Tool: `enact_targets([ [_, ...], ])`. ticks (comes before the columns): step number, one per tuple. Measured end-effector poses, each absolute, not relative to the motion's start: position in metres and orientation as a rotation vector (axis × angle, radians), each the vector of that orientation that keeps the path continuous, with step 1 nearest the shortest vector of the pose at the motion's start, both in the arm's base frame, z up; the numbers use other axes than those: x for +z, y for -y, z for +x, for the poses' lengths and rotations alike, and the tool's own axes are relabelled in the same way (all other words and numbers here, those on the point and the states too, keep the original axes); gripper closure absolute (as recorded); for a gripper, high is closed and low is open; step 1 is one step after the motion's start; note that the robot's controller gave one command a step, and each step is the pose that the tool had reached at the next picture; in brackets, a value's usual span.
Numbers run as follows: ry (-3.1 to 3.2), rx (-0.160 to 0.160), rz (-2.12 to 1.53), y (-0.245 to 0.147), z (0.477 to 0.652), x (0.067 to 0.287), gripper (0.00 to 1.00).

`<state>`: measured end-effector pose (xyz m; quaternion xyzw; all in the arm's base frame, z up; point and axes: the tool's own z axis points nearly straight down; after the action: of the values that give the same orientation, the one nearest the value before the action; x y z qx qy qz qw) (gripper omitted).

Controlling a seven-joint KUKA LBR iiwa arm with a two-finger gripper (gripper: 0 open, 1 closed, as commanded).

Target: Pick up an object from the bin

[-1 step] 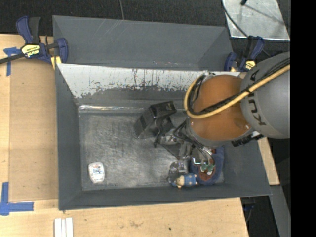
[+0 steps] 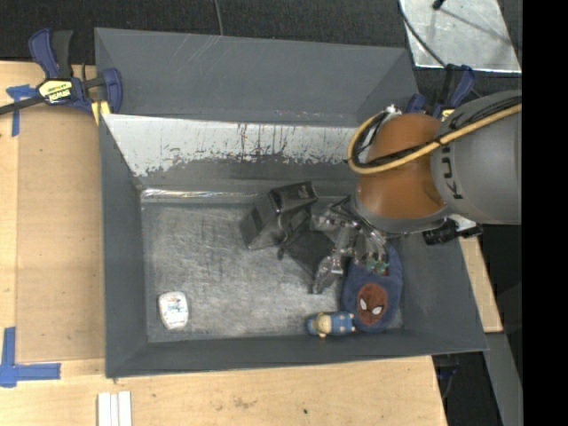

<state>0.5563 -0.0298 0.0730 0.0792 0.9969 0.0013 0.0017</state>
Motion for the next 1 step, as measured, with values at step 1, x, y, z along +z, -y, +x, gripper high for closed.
enact_targets([
  [1, -3.127, 0.002, 0.246, 0.0297, 0.5575, 0.0748, 0.00],
])
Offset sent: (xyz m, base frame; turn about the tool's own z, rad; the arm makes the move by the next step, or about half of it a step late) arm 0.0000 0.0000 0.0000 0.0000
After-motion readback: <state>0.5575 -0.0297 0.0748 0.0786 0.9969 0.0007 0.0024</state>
